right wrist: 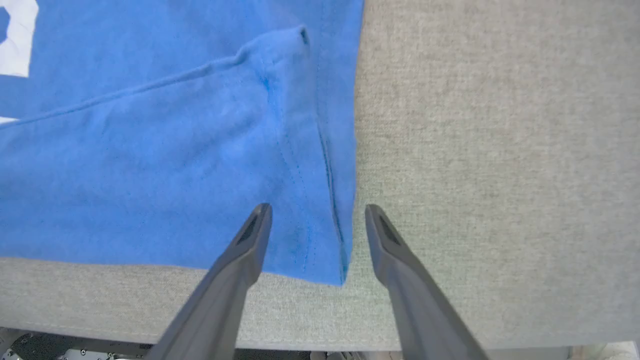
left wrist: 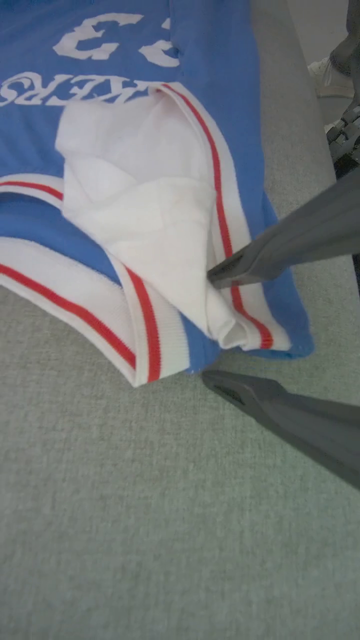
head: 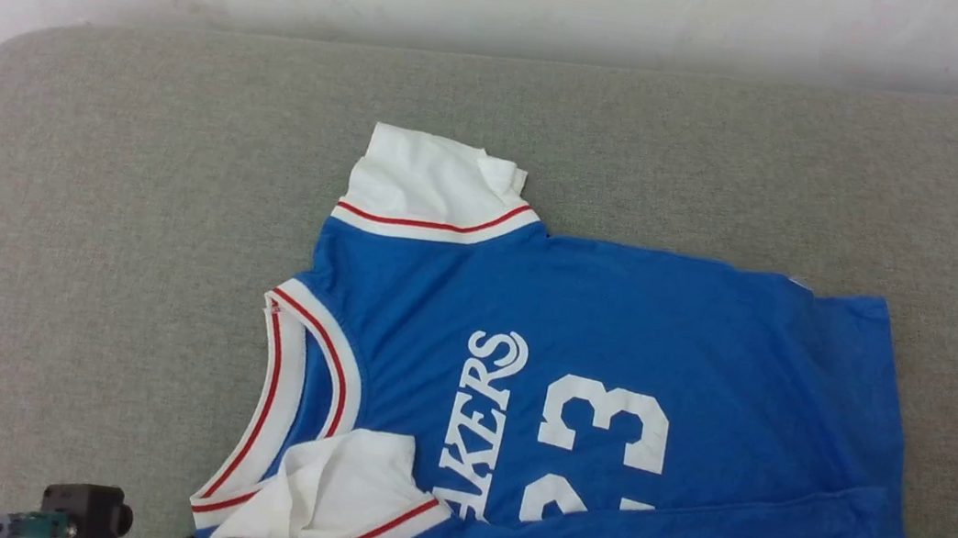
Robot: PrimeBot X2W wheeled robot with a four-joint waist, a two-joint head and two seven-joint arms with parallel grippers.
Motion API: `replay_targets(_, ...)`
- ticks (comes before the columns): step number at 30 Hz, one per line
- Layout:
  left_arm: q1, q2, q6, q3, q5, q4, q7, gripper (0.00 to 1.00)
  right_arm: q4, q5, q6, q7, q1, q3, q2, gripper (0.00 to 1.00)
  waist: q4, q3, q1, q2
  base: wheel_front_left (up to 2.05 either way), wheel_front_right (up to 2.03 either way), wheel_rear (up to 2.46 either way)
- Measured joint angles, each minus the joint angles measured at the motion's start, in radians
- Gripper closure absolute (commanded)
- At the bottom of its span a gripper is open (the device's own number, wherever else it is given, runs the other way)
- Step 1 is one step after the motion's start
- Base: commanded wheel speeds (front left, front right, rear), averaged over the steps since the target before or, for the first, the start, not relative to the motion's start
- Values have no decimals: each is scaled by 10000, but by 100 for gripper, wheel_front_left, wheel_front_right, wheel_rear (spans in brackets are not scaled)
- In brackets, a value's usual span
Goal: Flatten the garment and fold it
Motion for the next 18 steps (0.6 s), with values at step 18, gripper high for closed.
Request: replay_targets(18,-2376,573,499,1262,2738,-2449,-3624,0,-2514,-1691,-10,-4025,-874,-546,1218,0,-146,512,0,0,0,0,0)
